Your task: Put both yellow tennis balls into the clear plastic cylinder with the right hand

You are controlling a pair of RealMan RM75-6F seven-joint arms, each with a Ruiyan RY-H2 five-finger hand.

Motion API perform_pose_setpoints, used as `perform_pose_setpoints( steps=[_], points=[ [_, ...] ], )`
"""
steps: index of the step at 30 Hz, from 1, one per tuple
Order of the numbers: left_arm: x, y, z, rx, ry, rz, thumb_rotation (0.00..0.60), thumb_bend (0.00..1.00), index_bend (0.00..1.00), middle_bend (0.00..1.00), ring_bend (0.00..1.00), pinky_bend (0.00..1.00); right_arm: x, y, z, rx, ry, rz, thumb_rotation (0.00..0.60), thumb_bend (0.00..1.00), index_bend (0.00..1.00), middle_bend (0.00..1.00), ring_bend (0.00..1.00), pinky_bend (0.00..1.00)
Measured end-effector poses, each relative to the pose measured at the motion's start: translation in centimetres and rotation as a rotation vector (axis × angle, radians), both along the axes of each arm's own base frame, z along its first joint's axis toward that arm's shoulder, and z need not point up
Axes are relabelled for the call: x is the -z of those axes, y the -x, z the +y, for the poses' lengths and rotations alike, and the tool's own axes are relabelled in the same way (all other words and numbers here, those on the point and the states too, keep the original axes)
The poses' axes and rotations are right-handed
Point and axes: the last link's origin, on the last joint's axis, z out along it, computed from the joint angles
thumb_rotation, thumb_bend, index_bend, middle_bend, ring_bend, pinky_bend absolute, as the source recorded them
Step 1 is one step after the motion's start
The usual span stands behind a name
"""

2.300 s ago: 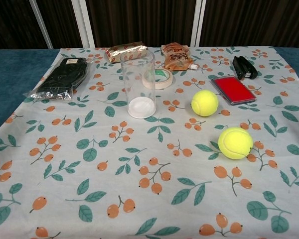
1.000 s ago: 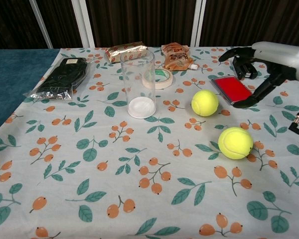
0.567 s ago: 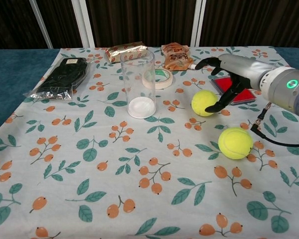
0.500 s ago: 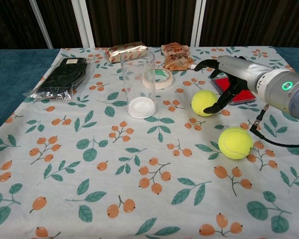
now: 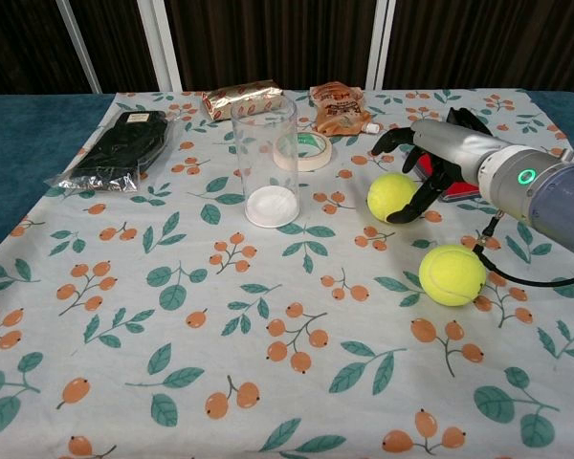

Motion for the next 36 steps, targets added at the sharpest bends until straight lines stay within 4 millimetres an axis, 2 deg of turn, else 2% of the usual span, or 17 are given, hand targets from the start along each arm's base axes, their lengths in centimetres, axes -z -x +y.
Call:
perform_pose_setpoints(
  steps=[10, 16, 26, 36],
  points=[
    [-0.2, 0.0, 0.0, 0.006, -0.007, -0.003, 0.600, 0.01, 0.08, 0.00, 0.00, 0.01, 0.8, 0.1, -0.6, 0.001, -0.005, 0.047, 0.600, 0.23, 0.26, 0.17, 0.28, 0.00],
    [-0.3, 0.1, 0.0, 0.003, -0.013, -0.002, 0.600, 0.01, 0.08, 0.00, 0.00, 0.00, 1.2, 0.3, -1.2, 0.018, -0.003, 0.066, 0.600, 0.30, 0.27, 0.19, 0.28, 0.00],
    [-0.4, 0.1, 0.0, 0.001, -0.022, -0.002, 0.600, 0.01, 0.08, 0.00, 0.00, 0.01, 1.8, 0.0, -1.0, 0.009, -0.012, 0.070, 0.600, 0.42, 0.32, 0.24, 0.38, 0.00],
    [-0.6, 0.2, 0.0, -0.007, -0.025, -0.005, 0.600, 0.01, 0.08, 0.00, 0.00, 0.01, 1.7, 0.0, -1.1, 0.009, -0.007, 0.071, 0.600, 0.47, 0.38, 0.32, 0.49, 0.00]
  ],
)
